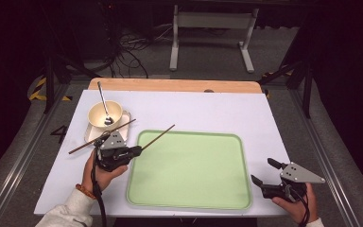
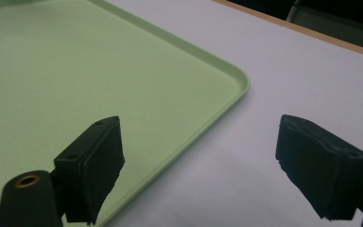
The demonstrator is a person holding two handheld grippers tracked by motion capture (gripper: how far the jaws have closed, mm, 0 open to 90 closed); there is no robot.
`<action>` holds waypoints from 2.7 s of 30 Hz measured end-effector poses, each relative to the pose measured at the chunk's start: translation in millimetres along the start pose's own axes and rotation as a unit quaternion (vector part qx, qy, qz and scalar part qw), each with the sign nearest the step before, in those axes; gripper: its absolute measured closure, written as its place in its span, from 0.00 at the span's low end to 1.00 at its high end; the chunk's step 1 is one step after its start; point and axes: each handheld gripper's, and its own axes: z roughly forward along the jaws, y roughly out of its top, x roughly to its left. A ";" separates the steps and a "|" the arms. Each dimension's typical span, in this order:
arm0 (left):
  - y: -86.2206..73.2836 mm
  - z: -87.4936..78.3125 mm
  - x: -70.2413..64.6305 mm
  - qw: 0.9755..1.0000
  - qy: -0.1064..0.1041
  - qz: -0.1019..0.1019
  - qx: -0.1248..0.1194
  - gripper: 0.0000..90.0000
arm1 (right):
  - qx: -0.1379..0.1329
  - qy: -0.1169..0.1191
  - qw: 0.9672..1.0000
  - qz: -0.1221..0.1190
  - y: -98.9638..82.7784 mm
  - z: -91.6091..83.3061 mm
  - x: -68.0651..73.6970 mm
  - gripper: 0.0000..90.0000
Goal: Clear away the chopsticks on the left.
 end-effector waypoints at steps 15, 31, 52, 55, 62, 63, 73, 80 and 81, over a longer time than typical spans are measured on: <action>1.2 32.2 -21.7 0.999 -0.028 -0.009 0.024 0.95 | 0.004 -0.001 1.000 0.002 -0.7 1.0 -0.2 0.18; -0.2 54.4 -25.0 0.998 -0.040 -0.001 0.052 0.95 | 0.009 0.001 1.000 -0.001 -1.6 2.7 0.1 0.18; -2.5 64.9 -29.6 0.996 -0.067 -0.003 0.052 0.95 | 0.013 0.002 1.000 -0.002 -1.8 3.1 -0.4 0.18; -2.4 66.5 -31.4 0.996 -0.069 0.000 0.053 0.95 | 0.013 0.002 1.000 -0.002 -1.6 3.0 -0.3 0.18; -3.0 60.7 -25.9 0.997 -0.052 0.010 0.053 0.93 | 0.012 0.003 1.000 -0.002 -1.8 2.5 -0.6 0.18; -3.8 56.8 -22.0 0.997 -0.046 0.017 0.054 0.95 | 0.012 0.002 1.000 -0.003 -1.7 2.2 -0.8 0.18; -12.8 21.3 7.2 0.998 0.007 0.047 0.040 0.97 | 0.012 0.002 1.000 -0.004 -1.9 2.2 -0.8 0.18; -25.2 -6.2 30.4 0.996 0.049 0.059 0.041 0.93 | 0.011 0.002 1.000 -0.002 -1.8 1.7 -1.2 0.18; -26.6 -9.0 33.1 0.996 0.052 0.058 0.041 0.92 | 0.010 0.002 1.000 -0.002 -1.7 1.7 -1.1 0.18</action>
